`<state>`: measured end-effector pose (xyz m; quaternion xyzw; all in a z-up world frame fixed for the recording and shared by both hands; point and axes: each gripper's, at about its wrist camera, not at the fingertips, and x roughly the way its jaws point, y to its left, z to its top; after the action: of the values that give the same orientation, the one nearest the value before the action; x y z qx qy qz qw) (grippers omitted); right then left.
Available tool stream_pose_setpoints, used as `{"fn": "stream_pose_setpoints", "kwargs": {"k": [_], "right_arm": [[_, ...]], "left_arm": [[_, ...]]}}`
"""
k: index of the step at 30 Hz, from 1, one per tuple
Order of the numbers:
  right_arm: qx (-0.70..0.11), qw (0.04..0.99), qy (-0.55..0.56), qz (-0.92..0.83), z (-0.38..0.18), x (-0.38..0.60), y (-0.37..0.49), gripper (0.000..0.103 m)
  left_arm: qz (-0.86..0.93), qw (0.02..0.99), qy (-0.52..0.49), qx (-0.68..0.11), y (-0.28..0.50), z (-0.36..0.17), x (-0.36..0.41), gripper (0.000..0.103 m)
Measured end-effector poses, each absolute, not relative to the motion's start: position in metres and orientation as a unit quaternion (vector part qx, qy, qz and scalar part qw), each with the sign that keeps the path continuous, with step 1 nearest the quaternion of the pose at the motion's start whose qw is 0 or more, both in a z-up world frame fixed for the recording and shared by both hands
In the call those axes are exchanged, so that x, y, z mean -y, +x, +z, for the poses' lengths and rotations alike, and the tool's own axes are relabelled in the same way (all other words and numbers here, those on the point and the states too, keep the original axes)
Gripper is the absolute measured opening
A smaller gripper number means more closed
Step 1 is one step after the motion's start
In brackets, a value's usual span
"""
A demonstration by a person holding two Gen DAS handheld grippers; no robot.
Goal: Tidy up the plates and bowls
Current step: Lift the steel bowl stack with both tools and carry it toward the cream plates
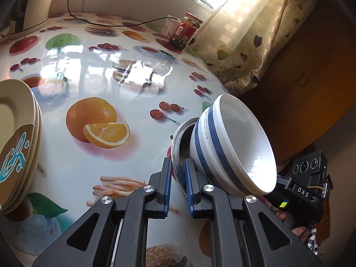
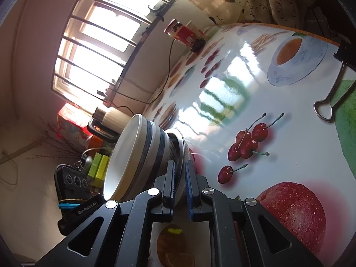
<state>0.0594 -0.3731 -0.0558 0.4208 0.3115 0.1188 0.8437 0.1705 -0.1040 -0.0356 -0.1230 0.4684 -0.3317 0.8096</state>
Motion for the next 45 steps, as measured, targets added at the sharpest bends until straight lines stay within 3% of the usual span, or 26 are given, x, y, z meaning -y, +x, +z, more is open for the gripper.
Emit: {"fn": "stream_pose_setpoints", "kwargs": {"k": [45], "right_arm": [[-0.315,0.852,0.4,0.123,-0.054,0.3696,0.061,0.01]], "left_arm": [[-0.308,0.829,-0.085,-0.459,0.1662,-0.0306,0.1065,0.01]]}}
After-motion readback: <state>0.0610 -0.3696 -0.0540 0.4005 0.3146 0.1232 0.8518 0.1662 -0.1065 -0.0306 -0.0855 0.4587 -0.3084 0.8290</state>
